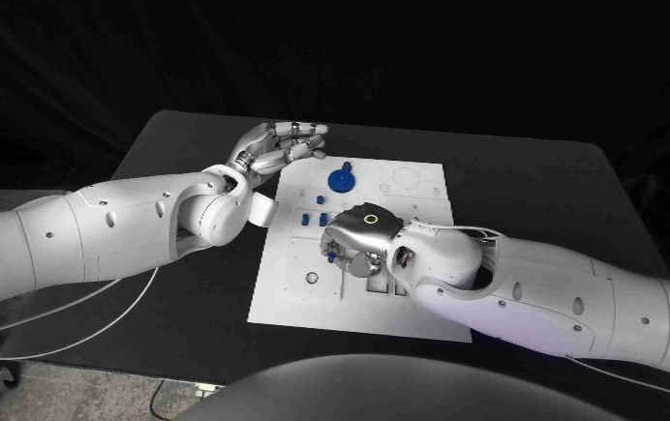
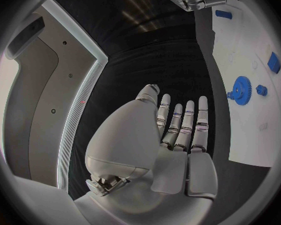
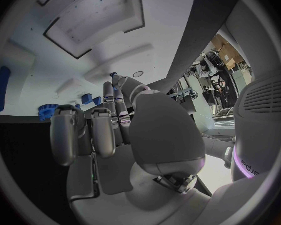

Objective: Assemble the parts on the task board

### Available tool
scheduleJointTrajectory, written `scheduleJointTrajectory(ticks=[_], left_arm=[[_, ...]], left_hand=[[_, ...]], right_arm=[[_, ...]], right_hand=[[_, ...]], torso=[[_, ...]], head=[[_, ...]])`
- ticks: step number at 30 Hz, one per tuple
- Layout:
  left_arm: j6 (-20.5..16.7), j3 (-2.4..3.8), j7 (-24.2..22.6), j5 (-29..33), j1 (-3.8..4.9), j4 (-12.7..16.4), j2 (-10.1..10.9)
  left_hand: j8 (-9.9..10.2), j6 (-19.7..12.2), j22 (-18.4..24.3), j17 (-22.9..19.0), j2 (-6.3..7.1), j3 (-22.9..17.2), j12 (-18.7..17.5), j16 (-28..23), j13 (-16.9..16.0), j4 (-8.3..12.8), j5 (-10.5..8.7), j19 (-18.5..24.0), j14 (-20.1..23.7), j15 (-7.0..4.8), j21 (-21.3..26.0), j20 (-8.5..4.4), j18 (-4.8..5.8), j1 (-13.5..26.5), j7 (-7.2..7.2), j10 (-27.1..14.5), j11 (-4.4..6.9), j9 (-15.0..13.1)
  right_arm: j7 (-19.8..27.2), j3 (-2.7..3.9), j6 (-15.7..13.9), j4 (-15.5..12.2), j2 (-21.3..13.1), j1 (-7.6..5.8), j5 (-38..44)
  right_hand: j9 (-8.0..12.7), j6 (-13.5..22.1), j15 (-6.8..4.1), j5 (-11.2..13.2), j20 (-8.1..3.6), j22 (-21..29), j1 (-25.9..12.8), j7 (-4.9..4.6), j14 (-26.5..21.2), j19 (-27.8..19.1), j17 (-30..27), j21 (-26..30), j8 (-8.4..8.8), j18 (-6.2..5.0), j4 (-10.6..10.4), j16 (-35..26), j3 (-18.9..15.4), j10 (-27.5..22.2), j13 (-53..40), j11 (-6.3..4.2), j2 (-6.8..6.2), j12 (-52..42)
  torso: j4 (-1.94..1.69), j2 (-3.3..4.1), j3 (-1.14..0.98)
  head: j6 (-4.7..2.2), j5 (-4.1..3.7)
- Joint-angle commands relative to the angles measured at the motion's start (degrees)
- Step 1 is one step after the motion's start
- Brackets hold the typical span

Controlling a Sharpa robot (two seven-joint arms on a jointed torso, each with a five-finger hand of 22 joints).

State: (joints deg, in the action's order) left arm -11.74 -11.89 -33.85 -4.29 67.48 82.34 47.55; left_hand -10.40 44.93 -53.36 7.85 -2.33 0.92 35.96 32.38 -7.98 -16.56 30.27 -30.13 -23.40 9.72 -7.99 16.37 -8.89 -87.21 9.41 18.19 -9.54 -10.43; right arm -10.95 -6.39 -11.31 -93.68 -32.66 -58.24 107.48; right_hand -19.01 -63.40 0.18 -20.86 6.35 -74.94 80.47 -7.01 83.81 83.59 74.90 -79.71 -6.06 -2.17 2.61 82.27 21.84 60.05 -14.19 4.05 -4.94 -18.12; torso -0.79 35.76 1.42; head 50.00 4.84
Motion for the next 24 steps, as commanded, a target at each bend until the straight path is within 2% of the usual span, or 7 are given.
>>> scheduleJointTrajectory(ticks=[1,11,16,24], left_arm=[[1.27,0.03,-0.34,0.3,-0.01,-0.03,-0.28],[1.35,0.03,-0.27,0.31,-0.02,-0.09,-0.37],[1.37,0.03,-0.24,0.87,-0.02,-0.11,-0.34],[1.42,0.03,-0.19,1.23,-0.03,-0.18,-0.37]], left_hand=[[-0.18,-0.23,0.07,-0.05,-0.2,0.24,0.33,0.34,0.06,0.01,0.25,-0.19,0.01,0.4,0.29,-0.06,-0.5,-0.56,0.23,-0.03,-0.29,0.05],[-0.2,-0.26,0.09,-0.1,-0.27,0.23,0.36,0.37,0.13,0.03,0.27,-0.18,0.02,0.44,0.32,-0.06,-0.49,-0.65,0.25,-0.08,-0.33,0.09],[-0.24,-0.26,0.1,-0.14,-0.36,0.21,0.41,0.41,0.19,0.04,0.28,-0.18,0.01,0.48,0.35,-0.06,-0.5,-0.73,0.28,-0.09,-0.37,0.12],[-0.27,-0.25,0.11,-0.18,-0.42,0.2,0.46,0.45,0.25,0.06,0.28,-0.18,-0.01,0.52,0.37,-0.06,-0.5,-0.8,0.32,-0.09,-0.41,0.14]], right_arm=[[-0.06,-0.09,1.92,-0.04,0.12,0.09,0.83],[0.11,-0.12,1.9,0.37,0.27,0.17,0.32],[0.38,-0.14,1.91,0.52,0.34,0.29,-0.29],[0.76,-0.14,1.96,0.75,0.42,0.34,-1.26]], right_hand=[[0.11,0.08,0.09,-0.16,-0.01,-11.36,0.42,0.16,1.17,-0.35,4.25,0.19,0.28,-0.61,0.47,-0.29,-0.01,0.19,0.11,0.28,-0.16,0.34],[0.3,0.48,0.23,0.3,0.08,-11.23,0.37,0.02,0.96,-0.66,3.95,0.63,0.63,-0.71,0.45,-0.52,0.01,-0.05,0.26,0.44,-0.17,0.57],[1.25,3.18,0.75,2.36,0.52,-10.8,-0.24,-0.52,0.27,-1.59,3.11,1.95,2.33,-0.99,0.02,-1.17,-0.11,-2.31,0.76,1.11,-0.5,1.65],[2.35,5.79,0.98,5.17,0.88,-10.49,-1.11,-1.06,-0.36,-2.32,2.4,2.97,2.54,-1.24,-0.84,-1.63,-0.61,-4.67,0.93,1.57,-1.13,2.17]], torso=[[0.03,-0.01,0.02],[-0.04,-0.01,-0.01],[-0.06,-0.02,0.0],[-0.01,0.0,0.02]], head=[[0.0,-0.12],[0.0,-0.08],[0.0,-0.03],[0.0,-0.03]])
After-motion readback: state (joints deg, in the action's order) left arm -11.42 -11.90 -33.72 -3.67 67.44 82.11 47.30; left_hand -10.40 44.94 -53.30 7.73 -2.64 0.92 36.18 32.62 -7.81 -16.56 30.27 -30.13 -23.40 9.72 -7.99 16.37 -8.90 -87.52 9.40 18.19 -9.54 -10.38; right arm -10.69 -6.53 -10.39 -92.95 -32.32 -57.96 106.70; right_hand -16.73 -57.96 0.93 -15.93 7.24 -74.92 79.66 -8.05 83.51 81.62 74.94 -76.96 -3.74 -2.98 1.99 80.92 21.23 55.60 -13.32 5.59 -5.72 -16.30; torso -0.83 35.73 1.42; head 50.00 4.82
